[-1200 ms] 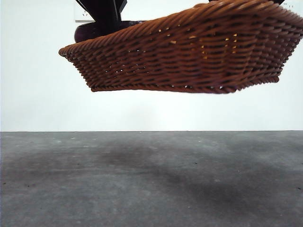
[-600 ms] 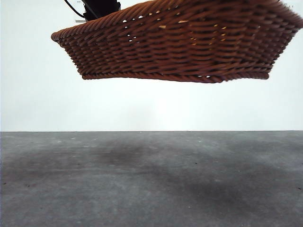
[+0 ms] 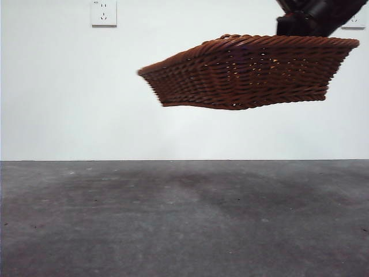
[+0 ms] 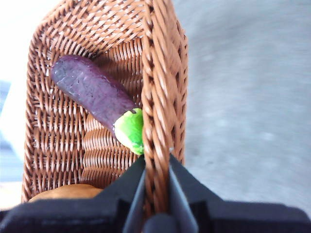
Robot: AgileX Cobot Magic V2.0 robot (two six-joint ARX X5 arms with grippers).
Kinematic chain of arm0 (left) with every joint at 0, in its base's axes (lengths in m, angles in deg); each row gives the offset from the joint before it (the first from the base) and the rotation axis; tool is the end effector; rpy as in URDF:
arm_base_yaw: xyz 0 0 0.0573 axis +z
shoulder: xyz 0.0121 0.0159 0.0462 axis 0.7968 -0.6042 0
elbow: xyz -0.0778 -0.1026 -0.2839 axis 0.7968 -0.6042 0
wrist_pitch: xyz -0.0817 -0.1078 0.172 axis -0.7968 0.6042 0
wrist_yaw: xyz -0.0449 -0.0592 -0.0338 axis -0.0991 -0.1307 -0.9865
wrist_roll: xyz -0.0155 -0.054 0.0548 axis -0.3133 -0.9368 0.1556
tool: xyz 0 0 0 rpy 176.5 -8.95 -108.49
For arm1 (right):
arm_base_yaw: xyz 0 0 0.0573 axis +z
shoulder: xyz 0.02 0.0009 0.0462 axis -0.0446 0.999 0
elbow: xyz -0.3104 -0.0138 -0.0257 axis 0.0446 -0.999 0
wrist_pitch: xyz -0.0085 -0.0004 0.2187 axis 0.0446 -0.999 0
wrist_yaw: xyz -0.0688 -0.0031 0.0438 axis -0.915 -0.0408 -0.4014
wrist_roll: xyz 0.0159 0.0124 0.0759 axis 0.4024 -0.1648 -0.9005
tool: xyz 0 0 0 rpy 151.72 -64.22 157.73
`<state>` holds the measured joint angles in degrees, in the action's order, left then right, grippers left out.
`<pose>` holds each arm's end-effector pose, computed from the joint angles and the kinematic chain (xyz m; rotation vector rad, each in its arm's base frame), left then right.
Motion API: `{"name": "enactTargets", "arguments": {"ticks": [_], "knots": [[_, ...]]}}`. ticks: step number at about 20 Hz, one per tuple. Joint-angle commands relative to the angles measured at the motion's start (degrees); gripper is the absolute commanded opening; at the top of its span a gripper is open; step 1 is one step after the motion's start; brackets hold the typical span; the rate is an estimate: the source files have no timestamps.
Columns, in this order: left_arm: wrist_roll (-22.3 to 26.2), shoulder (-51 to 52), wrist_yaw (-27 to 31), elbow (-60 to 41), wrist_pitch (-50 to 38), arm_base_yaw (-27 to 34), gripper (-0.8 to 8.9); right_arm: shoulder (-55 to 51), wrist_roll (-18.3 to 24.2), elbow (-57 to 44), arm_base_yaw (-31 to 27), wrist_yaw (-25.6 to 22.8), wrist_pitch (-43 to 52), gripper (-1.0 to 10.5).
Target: Help me put the vegetables on the table into the basket
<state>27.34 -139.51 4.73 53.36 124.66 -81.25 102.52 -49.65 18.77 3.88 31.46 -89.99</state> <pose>0.1645 -0.1064 0.4656 0.5202 0.5356 -0.8610 0.3294 0.0802 0.3447 0.3103 1.0174 0.7750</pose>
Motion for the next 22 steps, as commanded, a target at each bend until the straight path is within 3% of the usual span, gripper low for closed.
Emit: {"name": "enactTargets", "arguments": {"ticks": [1,8,13,16,22], "knots": [[-4.4,3.1,-0.1,-0.2,0.2,1.7,-0.12,0.1,-2.1,-0.2,-3.4,1.1,0.5,-0.1],[-5.9,6.5,-0.2,-0.2,0.3,2.6,-0.08,0.1,-0.8,-1.6,-12.2,-2.0,1.1,-0.1],[-6.3,6.3,-0.2,-0.2,0.3,2.6,-0.08,0.1,-3.3,-11.3,-13.6,-4.2,11.2,-0.1],[-7.0,6.3,-0.2,-0.2,0.3,2.6,-0.08,0.1,-5.8,-17.5,-15.5,-3.0,18.2,-0.1],[-7.0,6.3,-0.2,-0.2,0.3,2.6,-0.08,0.2,-5.2,-24.6,-18.6,-1.3,25.2,-0.1]]}}
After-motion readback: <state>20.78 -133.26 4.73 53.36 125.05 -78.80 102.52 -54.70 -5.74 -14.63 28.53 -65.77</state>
